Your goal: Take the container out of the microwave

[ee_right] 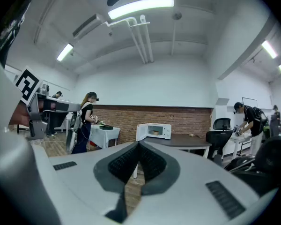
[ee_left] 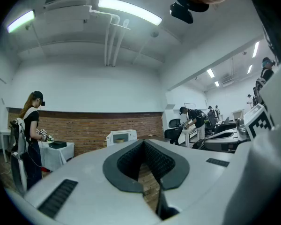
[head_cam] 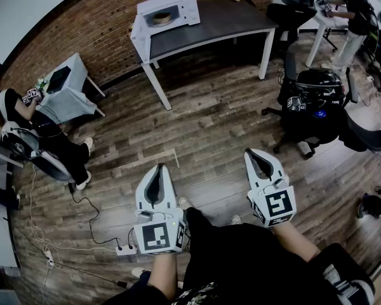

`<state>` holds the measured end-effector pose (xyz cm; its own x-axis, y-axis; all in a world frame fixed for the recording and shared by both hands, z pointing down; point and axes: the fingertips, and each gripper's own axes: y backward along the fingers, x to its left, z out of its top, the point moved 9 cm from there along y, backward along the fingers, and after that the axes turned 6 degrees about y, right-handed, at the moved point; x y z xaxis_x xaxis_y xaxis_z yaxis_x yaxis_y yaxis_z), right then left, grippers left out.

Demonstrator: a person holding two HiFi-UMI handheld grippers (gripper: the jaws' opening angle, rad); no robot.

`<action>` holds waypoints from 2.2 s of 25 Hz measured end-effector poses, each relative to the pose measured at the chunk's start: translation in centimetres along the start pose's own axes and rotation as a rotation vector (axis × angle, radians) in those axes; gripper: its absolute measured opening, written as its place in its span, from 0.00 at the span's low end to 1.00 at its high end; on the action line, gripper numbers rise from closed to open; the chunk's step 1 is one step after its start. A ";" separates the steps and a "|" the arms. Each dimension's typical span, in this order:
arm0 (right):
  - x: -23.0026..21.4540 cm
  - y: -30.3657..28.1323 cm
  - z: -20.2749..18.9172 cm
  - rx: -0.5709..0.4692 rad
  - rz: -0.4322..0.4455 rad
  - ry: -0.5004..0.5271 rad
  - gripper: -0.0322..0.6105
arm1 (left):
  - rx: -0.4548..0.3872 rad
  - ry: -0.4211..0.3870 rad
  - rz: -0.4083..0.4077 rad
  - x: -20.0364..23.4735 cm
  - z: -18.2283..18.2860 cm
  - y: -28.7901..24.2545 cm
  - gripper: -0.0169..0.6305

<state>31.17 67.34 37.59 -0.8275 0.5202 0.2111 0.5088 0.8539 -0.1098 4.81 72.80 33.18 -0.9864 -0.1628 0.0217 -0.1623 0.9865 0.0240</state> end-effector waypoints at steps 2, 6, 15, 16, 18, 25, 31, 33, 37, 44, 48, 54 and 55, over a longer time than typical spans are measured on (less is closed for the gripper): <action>0.6 0.1 0.1 -0.009 0.015 0.007 0.15 | 0.007 -0.009 0.003 -0.1 -0.3 0.4 0.04; 1.1 0.4 0.2 -0.008 0.012 0.014 0.15 | 0.022 0.002 0.007 -0.1 -0.6 0.7 0.04; 0.6 0.9 -0.8 -0.003 -0.047 -0.035 0.15 | 0.045 -0.002 -0.044 0.4 -0.9 -1.3 0.04; 0.4 0.9 -0.8 -0.008 -0.058 -0.042 0.15 | 0.050 0.004 -0.045 0.6 -0.9 -1.6 0.04; 0.2 0.9 -1.0 -0.015 -0.067 -0.045 0.15 | 0.061 -0.003 -0.052 1.0 -0.8 -2.2 0.04; 0.8 -2.5 -1.6 0.027 -0.072 -0.084 0.15 | 0.084 -0.048 -0.078 3.1 -0.7 -4.3 0.04; 1.4 -6.9 -0.5 -0.022 -0.093 -0.067 0.15 | 0.089 -0.071 -0.082 6.2 -1.3 -7.2 0.04; 1.7 -9.1 -0.3 -0.007 -0.093 -0.060 0.15 | 0.090 -0.054 -0.092 7.8 -1.6 -8.5 0.04; 2.5 -13.6 1.1 0.004 -0.089 -0.035 0.15 | 0.070 -0.028 -0.087 11.6 -1.9 -10.9 0.04; 5.6 -21.6 4.8 -0.012 -0.091 0.015 0.15 | 0.077 -0.010 -0.109 19.3 -0.9 -15.0 0.04; 7.9 -24.2 4.5 0.025 -0.099 0.024 0.15 | 0.077 0.009 -0.132 22.8 -1.7 -16.7 0.04; 9.0 -24.1 3.7 0.082 -0.173 0.017 0.15 | 0.109 0.040 -0.204 24.2 -3.0 -18.3 0.04; 9.0 -24.1 3.6 0.089 -0.185 0.011 0.15 | 0.115 0.044 -0.222 24.1 -3.1 -18.4 0.04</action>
<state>10.57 51.49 38.62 -0.9020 0.3549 0.2459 0.3253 0.9331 -0.1533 -15.95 50.64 36.33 -0.9248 -0.3736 0.0722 -0.3787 0.9220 -0.0805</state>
